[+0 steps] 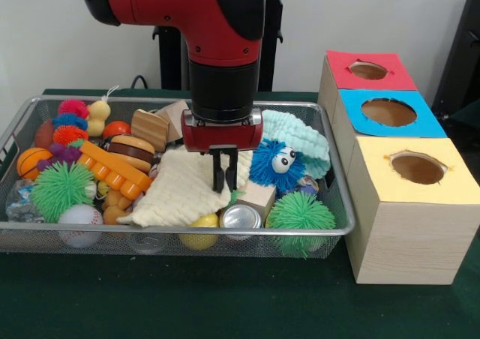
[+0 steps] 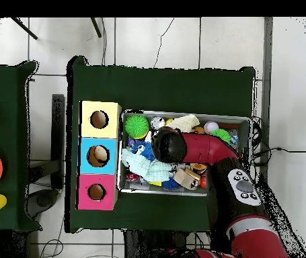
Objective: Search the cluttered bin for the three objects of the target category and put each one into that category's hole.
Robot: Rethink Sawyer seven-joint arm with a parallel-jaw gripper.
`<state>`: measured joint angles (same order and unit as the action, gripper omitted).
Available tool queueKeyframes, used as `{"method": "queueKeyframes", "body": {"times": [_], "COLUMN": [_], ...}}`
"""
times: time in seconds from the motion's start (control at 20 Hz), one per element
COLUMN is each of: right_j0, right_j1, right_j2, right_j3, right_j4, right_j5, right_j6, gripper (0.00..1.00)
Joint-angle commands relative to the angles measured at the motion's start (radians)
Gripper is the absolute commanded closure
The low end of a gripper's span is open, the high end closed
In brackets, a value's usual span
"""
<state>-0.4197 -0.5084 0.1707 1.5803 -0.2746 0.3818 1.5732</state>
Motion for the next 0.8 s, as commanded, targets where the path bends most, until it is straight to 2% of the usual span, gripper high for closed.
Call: {"method": "queueKeyframes", "body": {"times": [0.05,0.45,0.8], "right_j0": [-0.015,-0.010,-0.021], "right_j1": [0.038,0.031,-0.006], "right_j2": [0.023,0.018,0.030], "right_j3": [0.021,0.032,0.075], "right_j4": [-0.028,-0.027,-0.025], "right_j5": [-0.023,-0.024,-0.028], "right_j6": [0.077,0.086,0.084], "gripper": [1.00,1.00,1.00]}}
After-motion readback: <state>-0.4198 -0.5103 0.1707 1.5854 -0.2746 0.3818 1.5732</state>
